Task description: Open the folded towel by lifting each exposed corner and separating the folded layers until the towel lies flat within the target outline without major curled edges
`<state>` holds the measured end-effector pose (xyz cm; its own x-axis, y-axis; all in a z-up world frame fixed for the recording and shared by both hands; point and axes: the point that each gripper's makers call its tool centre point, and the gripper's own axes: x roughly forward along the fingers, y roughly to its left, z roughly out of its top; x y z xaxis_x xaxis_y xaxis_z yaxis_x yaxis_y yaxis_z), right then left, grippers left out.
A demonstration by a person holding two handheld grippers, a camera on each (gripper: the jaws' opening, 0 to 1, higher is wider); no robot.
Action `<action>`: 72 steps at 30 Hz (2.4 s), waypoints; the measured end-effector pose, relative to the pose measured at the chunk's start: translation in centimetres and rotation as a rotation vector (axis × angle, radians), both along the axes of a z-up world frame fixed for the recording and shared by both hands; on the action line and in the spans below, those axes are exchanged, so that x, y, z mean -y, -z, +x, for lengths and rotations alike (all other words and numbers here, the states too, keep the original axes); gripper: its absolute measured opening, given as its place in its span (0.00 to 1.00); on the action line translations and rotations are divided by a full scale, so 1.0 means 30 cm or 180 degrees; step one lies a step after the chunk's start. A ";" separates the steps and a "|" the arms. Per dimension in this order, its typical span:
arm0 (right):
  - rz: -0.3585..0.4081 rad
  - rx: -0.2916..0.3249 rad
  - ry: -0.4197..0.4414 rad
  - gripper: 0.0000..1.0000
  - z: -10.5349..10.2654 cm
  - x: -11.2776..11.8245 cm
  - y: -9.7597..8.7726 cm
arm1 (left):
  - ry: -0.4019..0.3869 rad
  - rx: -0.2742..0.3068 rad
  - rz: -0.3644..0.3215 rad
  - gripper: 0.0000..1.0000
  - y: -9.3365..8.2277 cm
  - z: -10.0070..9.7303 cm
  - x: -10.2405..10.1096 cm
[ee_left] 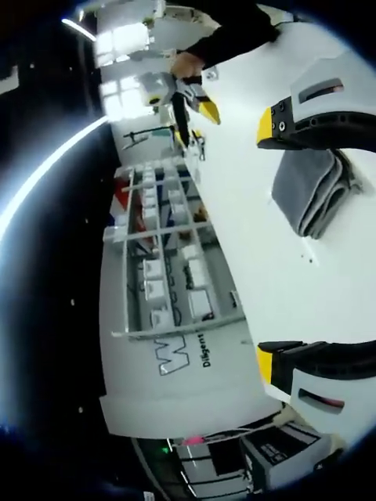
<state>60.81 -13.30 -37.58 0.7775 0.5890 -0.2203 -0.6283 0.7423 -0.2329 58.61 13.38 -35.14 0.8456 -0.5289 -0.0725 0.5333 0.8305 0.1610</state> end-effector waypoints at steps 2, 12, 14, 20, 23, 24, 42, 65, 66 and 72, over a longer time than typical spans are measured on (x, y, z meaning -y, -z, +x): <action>-0.0008 0.0022 -0.0001 0.97 0.020 -0.004 -0.007 | 0.0019 -0.0022 0.0011 1.00 0.007 -0.002 0.012; -0.0060 0.0019 -0.0288 0.96 0.096 -0.092 -0.001 | -0.0003 0.0030 0.0097 1.00 -0.002 -0.014 0.027; -0.0054 0.0024 -0.0339 0.96 0.093 -0.109 -0.006 | -0.0017 0.0038 0.0091 1.00 -0.005 -0.012 0.024; -0.0043 0.0044 -0.0347 0.94 0.093 -0.105 -0.014 | -0.0046 0.0035 0.0056 1.00 -0.009 -0.007 0.012; -0.0018 0.0050 -0.0333 0.95 0.092 -0.099 -0.020 | -0.0067 0.0039 0.0063 0.99 -0.004 -0.001 0.007; 0.0017 0.0038 -0.0346 0.95 0.090 -0.103 -0.022 | -0.0056 0.0030 0.0075 0.99 0.001 0.001 0.011; 0.0045 -0.0046 -0.0526 0.94 0.065 -0.133 -0.006 | 0.0030 -0.0119 0.0032 0.99 0.066 -0.017 0.093; -0.0532 -0.0083 -0.0278 0.99 0.040 -0.050 0.041 | -0.0208 -0.0329 -0.0260 0.99 0.097 -0.156 0.121; -0.0572 -0.0073 -0.0262 0.99 0.041 -0.046 0.040 | -0.0258 -0.0347 -0.0361 0.99 0.103 -0.162 0.130; -0.0695 -0.0087 -0.0319 0.99 0.010 -0.047 0.027 | -0.0251 -0.0415 -0.0333 0.99 0.168 -0.211 0.183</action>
<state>61.11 -11.89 -38.41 0.7097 0.5989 -0.3710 -0.7045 0.6099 -0.3630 52.27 7.89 -40.19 0.8717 -0.4717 -0.1323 0.4765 0.8791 0.0053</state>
